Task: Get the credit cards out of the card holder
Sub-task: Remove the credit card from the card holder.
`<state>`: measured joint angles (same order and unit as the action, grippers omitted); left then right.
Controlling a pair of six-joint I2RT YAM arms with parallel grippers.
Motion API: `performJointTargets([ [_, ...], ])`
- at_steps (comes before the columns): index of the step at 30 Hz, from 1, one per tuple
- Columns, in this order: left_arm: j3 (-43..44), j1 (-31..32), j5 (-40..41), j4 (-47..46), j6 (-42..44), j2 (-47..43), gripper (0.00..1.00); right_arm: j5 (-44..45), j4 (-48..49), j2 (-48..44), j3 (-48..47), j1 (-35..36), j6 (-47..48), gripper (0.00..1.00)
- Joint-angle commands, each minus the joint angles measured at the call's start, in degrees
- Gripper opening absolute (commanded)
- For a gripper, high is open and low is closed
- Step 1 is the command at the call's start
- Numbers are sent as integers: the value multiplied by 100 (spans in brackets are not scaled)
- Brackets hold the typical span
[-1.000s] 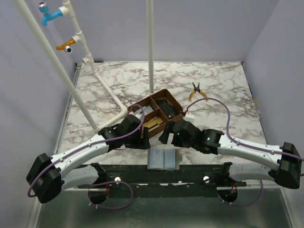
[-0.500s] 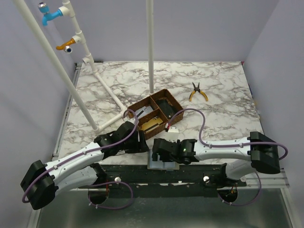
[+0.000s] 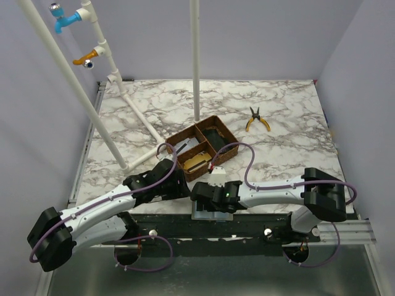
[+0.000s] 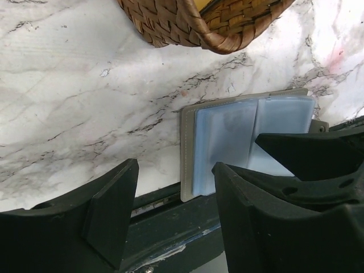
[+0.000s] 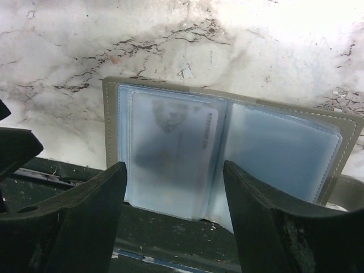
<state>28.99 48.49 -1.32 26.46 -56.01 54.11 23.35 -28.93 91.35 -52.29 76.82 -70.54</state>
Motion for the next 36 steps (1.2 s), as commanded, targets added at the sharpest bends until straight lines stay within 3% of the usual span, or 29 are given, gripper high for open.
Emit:
performJointTargets([
  [1,-31,3,-32,-131,-47,165,57,260,-54,29,53,34,-80,71],
  [14,69,3,-227,-278,35,477,53,256,40,173,420,-255,108,59],
  [16,65,7,-250,-287,37,498,51,210,103,156,483,-317,171,49],
  [18,69,3,-276,-310,46,528,49,200,122,147,533,-375,172,32],
  [22,62,3,-378,-415,81,636,44,125,249,110,648,-481,238,20],
  [32,97,44,-720,-716,194,928,20,-189,556,64,1009,-606,219,1],
  [36,141,129,-785,-797,229,1002,16,-307,670,28,1254,-617,117,1],
])
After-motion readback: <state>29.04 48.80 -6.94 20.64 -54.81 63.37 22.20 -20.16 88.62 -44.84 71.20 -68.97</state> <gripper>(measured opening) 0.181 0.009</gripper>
